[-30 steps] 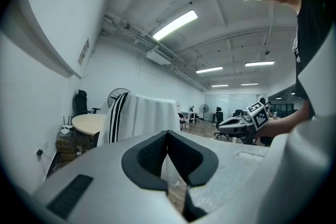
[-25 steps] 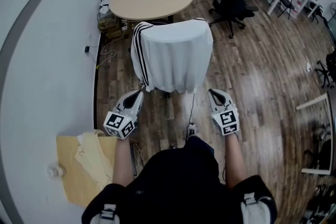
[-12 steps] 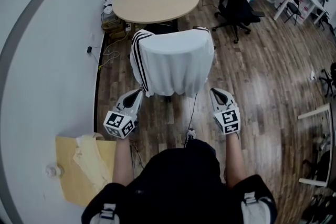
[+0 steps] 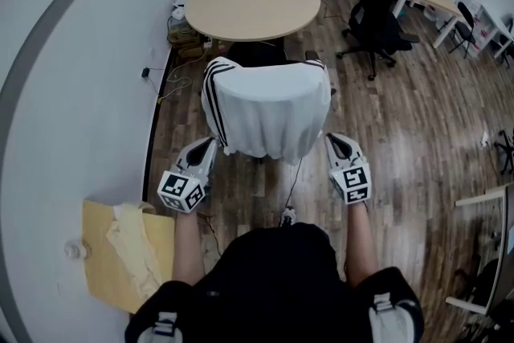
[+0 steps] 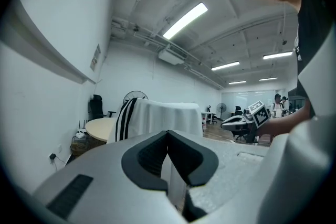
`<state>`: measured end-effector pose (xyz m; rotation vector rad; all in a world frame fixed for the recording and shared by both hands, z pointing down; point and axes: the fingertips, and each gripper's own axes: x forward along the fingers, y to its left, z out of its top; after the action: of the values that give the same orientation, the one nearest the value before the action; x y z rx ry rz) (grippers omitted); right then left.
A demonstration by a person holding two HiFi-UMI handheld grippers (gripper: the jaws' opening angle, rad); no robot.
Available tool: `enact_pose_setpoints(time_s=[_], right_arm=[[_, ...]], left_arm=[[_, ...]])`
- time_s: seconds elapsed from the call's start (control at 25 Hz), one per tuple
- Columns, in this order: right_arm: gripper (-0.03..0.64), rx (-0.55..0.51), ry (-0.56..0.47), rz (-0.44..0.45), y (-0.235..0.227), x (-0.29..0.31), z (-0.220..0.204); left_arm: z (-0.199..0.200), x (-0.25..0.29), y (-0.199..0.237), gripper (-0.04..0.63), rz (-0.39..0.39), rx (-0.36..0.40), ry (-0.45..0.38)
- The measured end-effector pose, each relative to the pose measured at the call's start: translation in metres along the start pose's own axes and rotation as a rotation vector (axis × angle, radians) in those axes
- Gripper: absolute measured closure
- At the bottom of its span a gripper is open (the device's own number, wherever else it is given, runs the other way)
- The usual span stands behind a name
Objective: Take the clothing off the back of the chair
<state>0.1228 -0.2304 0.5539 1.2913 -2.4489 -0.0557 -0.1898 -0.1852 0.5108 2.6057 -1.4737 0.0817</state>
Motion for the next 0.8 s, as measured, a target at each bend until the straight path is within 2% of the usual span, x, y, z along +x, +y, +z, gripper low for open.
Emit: enact_pose_setpoints(time_s=[0.12,0.36,0.8], right_arm=[[0.623,-0.019,-0.026,0.032,-0.014,0.012,0.007],[0.621,-0.015,-0.011,0.056,-0.04,0.028,0.006],[0.621,-0.067,-0.085,0.113,-0.08,0.055,0.021]], left_arm=[[0.007,0.007,0.003,0.595,0.04,-0.002,-0.006],[0.007,0.018,0.006,0.594,0.108,-0.007,-0.014],[0.007,0.033,0.004,0.594,0.202,0.003,-0.025]])
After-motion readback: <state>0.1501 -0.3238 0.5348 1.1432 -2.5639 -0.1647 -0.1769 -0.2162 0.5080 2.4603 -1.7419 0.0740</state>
